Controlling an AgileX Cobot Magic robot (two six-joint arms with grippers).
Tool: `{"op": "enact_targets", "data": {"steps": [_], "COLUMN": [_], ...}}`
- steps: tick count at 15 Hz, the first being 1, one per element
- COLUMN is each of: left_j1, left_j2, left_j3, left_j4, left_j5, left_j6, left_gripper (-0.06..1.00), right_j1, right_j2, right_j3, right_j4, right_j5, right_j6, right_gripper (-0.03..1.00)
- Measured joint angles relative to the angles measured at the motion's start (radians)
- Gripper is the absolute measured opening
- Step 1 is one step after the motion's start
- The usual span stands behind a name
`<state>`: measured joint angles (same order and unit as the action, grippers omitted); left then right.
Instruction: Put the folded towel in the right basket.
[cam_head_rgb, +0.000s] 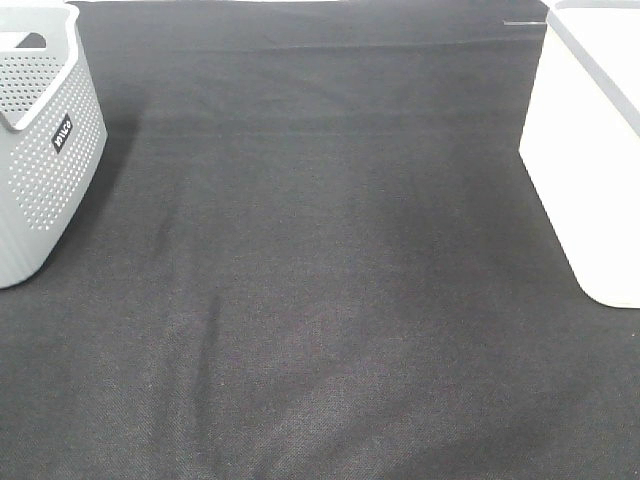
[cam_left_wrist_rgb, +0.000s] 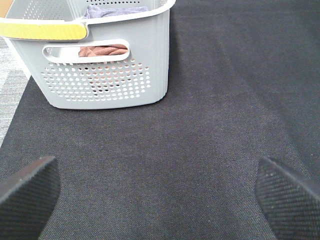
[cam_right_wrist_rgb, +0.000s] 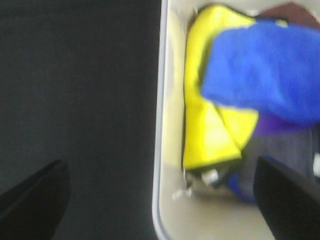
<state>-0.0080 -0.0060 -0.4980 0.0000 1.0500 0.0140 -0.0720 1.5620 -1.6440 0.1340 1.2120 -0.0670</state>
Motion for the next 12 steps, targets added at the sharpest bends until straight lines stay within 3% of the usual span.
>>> {"op": "enact_targets", "data": {"steps": [4, 6, 9, 12], "left_j1": [0.000, 0.000, 0.000, 0.000], "left_j2": [0.000, 0.000, 0.000, 0.000], "left_j3": [0.000, 0.000, 0.000, 0.000], "left_j4": [0.000, 0.000, 0.000, 0.000], "left_j5": [0.000, 0.000, 0.000, 0.000], "left_j6": [0.000, 0.000, 0.000, 0.000], "left_gripper": [0.99, 0.99, 0.99, 0.99], "right_j1": [0.000, 0.000, 0.000, 0.025], "right_j2": [-0.529, -0.972, -1.411, -1.567], "right_j3": [0.472, 0.713, 0.864, 0.943], "right_j4": [-0.018, -0.022, -0.061, -0.134], "right_j5": [0.001, 0.004, 0.007, 0.015], "right_j6": [0.000, 0.000, 0.000, -0.001], "right_gripper": [0.96, 0.96, 0.96, 0.96]}}
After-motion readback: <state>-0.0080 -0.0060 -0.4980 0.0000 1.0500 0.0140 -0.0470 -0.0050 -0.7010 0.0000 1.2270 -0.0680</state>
